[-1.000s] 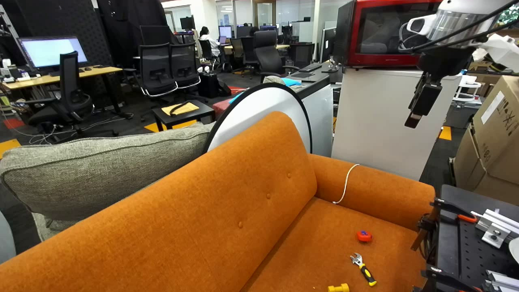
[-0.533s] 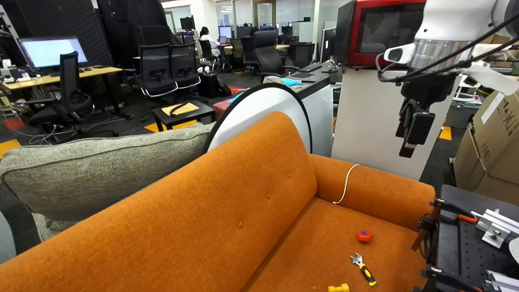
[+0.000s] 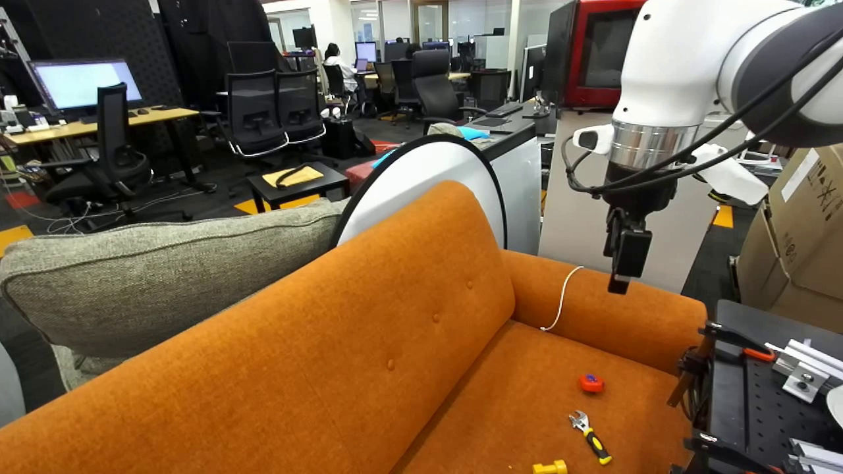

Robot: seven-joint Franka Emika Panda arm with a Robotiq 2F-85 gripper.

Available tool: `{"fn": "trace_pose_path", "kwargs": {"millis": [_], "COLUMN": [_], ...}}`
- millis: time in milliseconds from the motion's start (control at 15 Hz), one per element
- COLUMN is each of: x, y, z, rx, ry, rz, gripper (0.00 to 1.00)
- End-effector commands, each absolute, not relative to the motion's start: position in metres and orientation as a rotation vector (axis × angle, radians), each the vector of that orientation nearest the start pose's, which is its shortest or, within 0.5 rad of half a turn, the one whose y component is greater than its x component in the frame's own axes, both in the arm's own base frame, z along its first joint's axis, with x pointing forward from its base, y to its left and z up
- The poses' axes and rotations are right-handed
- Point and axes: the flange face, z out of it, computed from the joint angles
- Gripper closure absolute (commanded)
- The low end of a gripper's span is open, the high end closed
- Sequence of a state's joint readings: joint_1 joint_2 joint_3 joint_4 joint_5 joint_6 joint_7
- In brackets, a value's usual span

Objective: Move the yellow object from the couch to the box

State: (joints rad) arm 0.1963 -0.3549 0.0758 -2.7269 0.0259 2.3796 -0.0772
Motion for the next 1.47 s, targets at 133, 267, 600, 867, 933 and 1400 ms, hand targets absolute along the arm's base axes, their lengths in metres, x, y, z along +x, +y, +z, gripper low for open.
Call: {"fn": "trace_pose_path", "kwargs": {"millis": [133, 267, 600, 867, 933, 1400], "x": [0.369, 0.369, 0.378, 0.394, 0.399, 0.402], "y": [0.102, 0.102, 0.108, 0.129, 0.133, 0.146], "z": [0.336, 0.336, 0.299, 0.241, 0.225, 0.183], "rx": [-3.107, -3.107, -3.135, -3.097, -3.09, -3.062], "ry": [-0.511, -0.511, -0.586, -0.709, -0.728, -0.755], "rz": [-0.019, -0.019, 0.04, 0.039, 0.06, 0.17], "gripper": [0.0, 0.0, 0.0, 0.0, 0.0, 0.0]}}
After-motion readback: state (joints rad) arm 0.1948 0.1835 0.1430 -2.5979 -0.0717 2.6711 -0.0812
